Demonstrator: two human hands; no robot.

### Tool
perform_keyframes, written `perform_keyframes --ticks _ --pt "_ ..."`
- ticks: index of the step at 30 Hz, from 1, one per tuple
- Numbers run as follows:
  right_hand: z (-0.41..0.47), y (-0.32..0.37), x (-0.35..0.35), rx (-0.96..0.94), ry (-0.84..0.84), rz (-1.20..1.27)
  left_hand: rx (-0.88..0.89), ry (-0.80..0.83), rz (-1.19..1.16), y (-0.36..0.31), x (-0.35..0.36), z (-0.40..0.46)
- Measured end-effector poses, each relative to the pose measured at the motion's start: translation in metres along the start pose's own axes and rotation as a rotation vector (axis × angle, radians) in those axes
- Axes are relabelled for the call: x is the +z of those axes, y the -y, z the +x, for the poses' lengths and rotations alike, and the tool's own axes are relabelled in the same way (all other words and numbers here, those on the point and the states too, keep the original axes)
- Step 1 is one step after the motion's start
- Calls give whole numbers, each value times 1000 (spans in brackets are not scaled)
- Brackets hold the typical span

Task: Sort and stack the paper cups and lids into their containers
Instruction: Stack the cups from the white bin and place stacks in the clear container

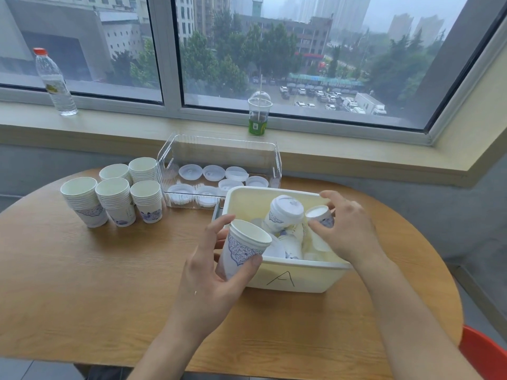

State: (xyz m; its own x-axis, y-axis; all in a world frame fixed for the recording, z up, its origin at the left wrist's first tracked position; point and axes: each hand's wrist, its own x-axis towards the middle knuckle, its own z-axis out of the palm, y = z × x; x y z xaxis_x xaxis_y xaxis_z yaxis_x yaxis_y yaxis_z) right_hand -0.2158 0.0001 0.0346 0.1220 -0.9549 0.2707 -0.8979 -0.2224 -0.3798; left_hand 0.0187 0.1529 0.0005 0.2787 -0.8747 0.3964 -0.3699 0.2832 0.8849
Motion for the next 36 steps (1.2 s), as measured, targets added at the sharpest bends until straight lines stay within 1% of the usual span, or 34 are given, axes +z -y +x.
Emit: perform_keyframes --ticks 3,5,7,9,13,17,20,22,27,31,36 --pt "-5 1 -12 0 -103 134 4 2 5 -2 1 -2" --pt "-10 6 -21 12 -159 322 4 3 12 -1 1 -3" --pt "-16 16 -28 22 -171 532 2 3 16 0 1 -6" --pt "-24 26 -32 23 -134 699 0 8 13 1 1 -8" --pt "-40 49 -28 -4 12 1034 -9 13 7 1 2 -9" --pt "-53 64 -15 -43 115 1212 -3 15 25 1 2 -11" --pt "-60 70 -4 -58 181 1273 -20 14 -5 -1 3 -13" --pt "-65 74 0 -76 210 1271 -16 17 -10 -1 4 -13" --pt "-70 76 8 -103 208 1194 -17 22 -41 -2 3 -14" --pt "-74 74 10 -111 244 1143 -1 24 -59 -4 3 -13" --pt "-73 74 11 -72 241 1133 2 20 -52 -3 2 -14"
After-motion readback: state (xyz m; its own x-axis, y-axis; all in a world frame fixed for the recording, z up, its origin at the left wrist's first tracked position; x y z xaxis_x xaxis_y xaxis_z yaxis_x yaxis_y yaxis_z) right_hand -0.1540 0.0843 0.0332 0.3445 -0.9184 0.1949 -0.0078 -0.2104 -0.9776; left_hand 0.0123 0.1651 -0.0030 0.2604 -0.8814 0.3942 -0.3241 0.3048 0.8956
